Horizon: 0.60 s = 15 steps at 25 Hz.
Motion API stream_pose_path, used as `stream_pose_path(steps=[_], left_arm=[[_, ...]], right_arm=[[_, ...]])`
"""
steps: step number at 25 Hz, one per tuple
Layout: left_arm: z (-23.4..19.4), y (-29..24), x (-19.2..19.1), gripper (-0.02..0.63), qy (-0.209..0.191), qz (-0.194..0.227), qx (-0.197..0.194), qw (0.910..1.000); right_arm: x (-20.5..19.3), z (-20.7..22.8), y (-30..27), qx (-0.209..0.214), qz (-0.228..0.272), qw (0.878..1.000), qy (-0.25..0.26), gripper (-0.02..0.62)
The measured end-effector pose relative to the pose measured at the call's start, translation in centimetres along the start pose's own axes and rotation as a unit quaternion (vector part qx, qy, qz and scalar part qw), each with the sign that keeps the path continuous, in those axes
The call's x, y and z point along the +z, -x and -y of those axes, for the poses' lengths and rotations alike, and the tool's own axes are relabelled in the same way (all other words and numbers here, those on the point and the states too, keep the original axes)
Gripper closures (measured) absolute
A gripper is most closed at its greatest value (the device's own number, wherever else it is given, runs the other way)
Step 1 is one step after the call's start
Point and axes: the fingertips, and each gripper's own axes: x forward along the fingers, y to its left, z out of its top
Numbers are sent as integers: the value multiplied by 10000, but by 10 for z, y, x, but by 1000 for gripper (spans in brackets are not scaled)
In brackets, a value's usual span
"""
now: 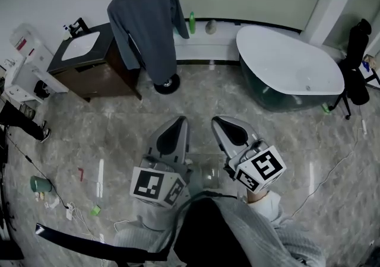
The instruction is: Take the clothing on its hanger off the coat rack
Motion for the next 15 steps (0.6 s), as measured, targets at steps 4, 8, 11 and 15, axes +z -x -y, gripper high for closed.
stream_pose_path(steps=[4,8,11,15], left_arm=[[-49,-52,1,601,-33,-42,61,10000],[-99,-112,11,601,-88,63,20,9999],[-142,-162,27,601,-201,104,32,9997],[-202,-219,36,601,-250,61,54,9997]], right_arm=[[1,41,-55,-45,4,10000,49,594],[11,80,-120,-25,37,9995,319,594],[27,111,-184,85,-23,9987,500,594],[41,152,-261,67,84,9988,470,594]])
